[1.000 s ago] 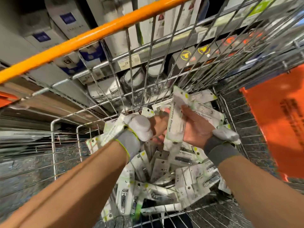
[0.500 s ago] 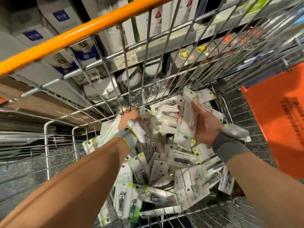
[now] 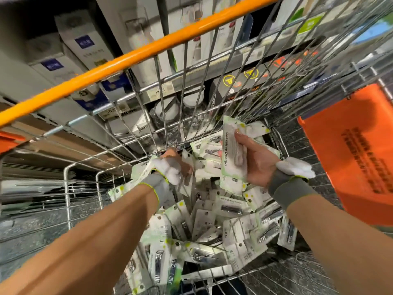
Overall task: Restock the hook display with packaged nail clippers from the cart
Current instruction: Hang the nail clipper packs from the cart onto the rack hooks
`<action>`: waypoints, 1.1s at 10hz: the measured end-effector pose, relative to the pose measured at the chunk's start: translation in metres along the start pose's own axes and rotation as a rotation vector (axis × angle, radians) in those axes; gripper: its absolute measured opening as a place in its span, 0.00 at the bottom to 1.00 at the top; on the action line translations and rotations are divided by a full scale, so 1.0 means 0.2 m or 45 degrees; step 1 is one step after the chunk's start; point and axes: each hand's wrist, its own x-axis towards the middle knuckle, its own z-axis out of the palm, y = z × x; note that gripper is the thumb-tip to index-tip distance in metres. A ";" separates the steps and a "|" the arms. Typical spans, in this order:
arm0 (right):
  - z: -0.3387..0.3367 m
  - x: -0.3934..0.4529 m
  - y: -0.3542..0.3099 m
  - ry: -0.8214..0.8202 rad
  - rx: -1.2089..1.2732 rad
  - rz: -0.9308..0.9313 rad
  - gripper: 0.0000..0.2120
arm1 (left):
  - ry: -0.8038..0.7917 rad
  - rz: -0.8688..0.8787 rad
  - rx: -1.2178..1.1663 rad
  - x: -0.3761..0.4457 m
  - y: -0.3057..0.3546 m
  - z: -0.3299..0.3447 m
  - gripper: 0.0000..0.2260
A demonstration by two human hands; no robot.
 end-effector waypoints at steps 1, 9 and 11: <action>-0.01 -0.02 -0.04 -0.043 -0.063 -0.007 0.21 | -0.207 0.042 -0.147 -0.10 -0.01 -0.13 0.09; 1.10 -1.31 -0.30 -0.270 -0.402 -0.466 0.19 | -0.153 0.694 -1.122 -1.67 0.33 -1.01 0.07; 1.43 -1.55 -0.24 -0.298 -0.459 -0.584 0.33 | -0.104 0.830 -1.223 -2.03 0.26 -1.29 0.13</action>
